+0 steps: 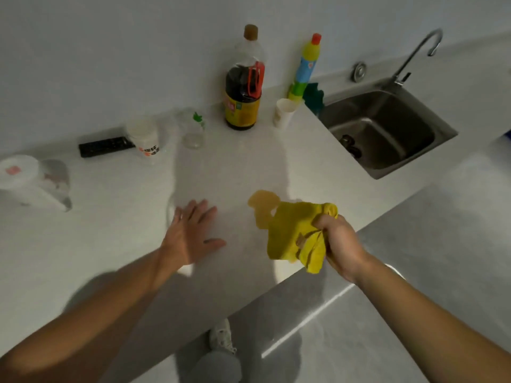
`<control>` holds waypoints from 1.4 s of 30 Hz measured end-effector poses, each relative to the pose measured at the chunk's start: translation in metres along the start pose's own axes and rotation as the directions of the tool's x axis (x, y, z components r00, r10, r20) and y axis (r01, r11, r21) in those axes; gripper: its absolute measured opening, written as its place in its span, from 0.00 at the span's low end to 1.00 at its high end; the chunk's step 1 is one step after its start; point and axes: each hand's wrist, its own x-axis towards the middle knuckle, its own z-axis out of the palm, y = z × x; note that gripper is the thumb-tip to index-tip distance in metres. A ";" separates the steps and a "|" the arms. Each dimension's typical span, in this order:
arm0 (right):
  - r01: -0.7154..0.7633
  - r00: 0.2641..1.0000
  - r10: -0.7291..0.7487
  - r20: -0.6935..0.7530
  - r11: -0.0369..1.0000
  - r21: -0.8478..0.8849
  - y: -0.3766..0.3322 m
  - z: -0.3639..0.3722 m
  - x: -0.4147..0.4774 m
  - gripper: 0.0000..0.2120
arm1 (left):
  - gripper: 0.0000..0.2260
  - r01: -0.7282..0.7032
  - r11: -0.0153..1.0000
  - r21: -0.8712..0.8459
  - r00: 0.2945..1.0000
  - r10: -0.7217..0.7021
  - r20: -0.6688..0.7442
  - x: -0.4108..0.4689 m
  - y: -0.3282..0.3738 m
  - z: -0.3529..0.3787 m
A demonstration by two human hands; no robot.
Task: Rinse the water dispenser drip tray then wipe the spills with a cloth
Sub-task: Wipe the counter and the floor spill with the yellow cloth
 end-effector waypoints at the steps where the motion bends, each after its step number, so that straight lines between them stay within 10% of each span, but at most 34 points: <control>1: -0.006 1.000 0.006 -0.023 1.000 0.009 -0.005 -0.015 0.006 0.18 | 0.47 0.019 1.000 -0.007 1.000 -0.018 0.019 0.015 0.007 -0.001; 6: 0.121 0.976 -0.176 -0.125 0.926 -0.357 0.002 -0.071 0.033 0.15 | 0.46 0.037 0.998 0.040 0.998 -0.035 -0.055 0.058 0.029 0.014; 11: 0.359 0.925 -0.272 0.264 0.406 -0.840 0.060 -0.074 0.064 0.28 | 0.45 0.039 0.996 0.074 0.989 -0.028 -0.146 0.061 0.031 0.024; 14: 0.369 0.929 -0.085 0.360 0.306 -0.878 0.102 -0.055 0.067 0.32 | 0.44 0.045 0.997 0.065 0.986 -0.034 -0.162 0.064 0.032 0.026; 22: 0.211 0.977 -0.054 0.205 0.328 -0.921 0.122 -0.015 0.052 0.49 | 0.45 0.079 0.994 0.074 0.988 -0.068 -0.137 0.065 0.031 0.028; 27: 0.369 0.914 -0.241 0.327 0.155 -0.916 0.113 -0.042 0.075 0.40 | 0.45 0.076 0.996 0.047 0.987 -0.069 -0.142 0.064 0.032 0.026; 37: -0.084 0.992 -0.046 -0.115 0.428 -0.900 0.129 0.043 0.097 0.50 | 0.49 0.128 0.990 0.061 0.983 -0.119 -0.142 0.033 -0.027 0.014; 42: 0.035 0.992 -0.123 -0.007 0.339 -0.940 0.111 0.054 0.139 0.50 | 0.48 0.133 0.988 0.076 0.984 -0.122 -0.130 0.031 -0.032 0.019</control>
